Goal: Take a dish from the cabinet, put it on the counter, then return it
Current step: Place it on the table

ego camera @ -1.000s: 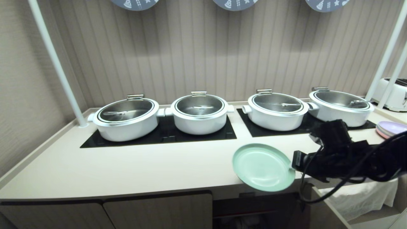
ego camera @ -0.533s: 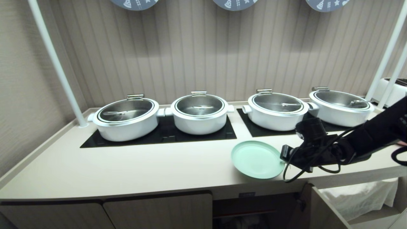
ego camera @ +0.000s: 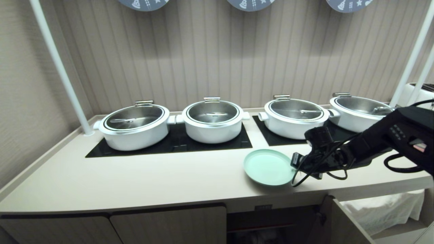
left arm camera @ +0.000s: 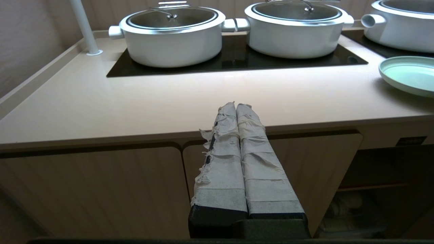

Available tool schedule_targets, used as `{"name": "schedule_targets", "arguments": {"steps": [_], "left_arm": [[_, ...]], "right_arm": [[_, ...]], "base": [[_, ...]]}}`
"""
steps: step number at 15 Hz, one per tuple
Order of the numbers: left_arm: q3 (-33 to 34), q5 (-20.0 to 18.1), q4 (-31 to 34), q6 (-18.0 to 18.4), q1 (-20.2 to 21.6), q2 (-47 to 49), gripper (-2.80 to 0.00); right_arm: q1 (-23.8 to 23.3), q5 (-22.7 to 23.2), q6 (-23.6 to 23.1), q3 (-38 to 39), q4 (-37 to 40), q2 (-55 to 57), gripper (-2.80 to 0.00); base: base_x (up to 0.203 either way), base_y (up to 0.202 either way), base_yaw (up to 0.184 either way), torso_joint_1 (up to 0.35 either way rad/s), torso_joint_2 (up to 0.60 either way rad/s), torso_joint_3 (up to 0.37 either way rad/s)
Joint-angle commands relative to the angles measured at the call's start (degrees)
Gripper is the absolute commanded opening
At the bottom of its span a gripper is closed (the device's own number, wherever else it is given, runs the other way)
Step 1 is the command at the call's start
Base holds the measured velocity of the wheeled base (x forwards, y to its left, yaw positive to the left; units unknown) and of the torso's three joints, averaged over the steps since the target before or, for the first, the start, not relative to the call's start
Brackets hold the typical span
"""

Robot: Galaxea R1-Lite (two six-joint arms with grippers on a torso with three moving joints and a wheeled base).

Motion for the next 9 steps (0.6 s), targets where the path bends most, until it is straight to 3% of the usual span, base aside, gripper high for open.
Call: {"name": "schedule_targets", "arguments": {"steps": [1,9], "left_arm": [[0.00,0.01,-0.01,0.02,-0.04,-0.02,-2.80],[0.00,0.01,-0.01,0.02,-0.04,-0.02,-2.80]], "right_arm": [[-0.07,0.03,0.17,-2.23,0.26,1.95,-2.80],[-0.52,0.00,0.17,-7.66,1.69,5.87,-2.80]], "base": [[0.000,0.000,0.000,0.000,0.00,0.000],[0.000,0.000,0.000,0.000,0.00,0.000]]}}
